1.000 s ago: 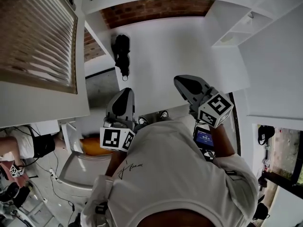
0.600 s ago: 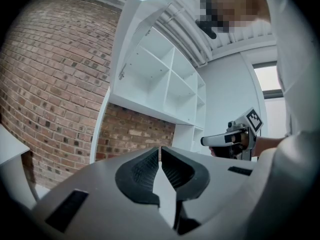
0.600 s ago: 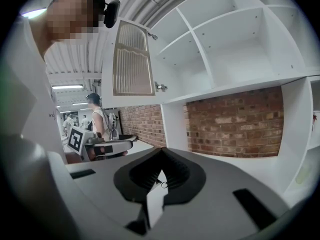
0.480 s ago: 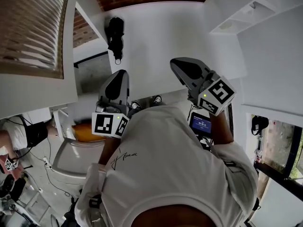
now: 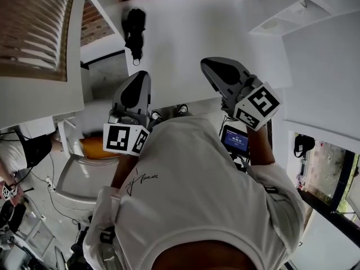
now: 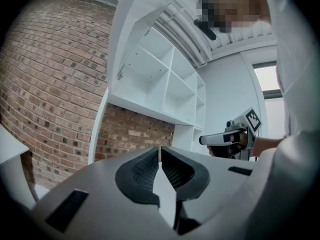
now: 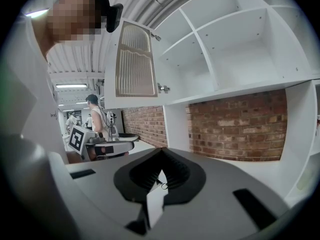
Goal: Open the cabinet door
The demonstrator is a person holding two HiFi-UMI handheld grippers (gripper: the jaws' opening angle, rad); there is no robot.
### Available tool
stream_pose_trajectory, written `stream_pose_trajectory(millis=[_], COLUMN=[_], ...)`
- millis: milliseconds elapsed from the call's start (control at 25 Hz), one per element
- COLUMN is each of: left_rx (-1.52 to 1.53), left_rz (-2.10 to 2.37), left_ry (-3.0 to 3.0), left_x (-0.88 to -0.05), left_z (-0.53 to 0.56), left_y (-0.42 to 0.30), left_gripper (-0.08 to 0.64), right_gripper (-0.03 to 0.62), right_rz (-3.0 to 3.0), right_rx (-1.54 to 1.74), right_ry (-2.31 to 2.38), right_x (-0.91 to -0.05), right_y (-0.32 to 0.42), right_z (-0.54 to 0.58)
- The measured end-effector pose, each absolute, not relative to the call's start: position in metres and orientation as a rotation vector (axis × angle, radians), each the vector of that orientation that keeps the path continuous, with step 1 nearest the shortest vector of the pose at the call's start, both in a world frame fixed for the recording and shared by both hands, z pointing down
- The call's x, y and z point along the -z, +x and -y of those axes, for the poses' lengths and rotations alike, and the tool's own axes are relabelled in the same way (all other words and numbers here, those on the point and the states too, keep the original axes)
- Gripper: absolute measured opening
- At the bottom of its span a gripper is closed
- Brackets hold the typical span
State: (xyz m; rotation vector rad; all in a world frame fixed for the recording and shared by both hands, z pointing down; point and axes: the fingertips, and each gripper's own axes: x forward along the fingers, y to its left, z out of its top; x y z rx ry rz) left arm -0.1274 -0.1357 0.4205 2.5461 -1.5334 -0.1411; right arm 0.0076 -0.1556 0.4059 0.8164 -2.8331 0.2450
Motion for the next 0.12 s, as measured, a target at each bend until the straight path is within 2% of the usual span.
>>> stream_pose_trajectory(millis=[120], left_rx=[0.145], left_rz=[1.531], left_ry=[2.547], left_x=[-0.4206], left_z=[0.1358], left_y=[-0.1259], left_gripper=[0.028], right_gripper=[0.025], right_rz=[2.831], right_rx=[-0.244], right_ry=[0.814], right_x=[-0.4068], right_y=[0.0077], right_z=[0.1556])
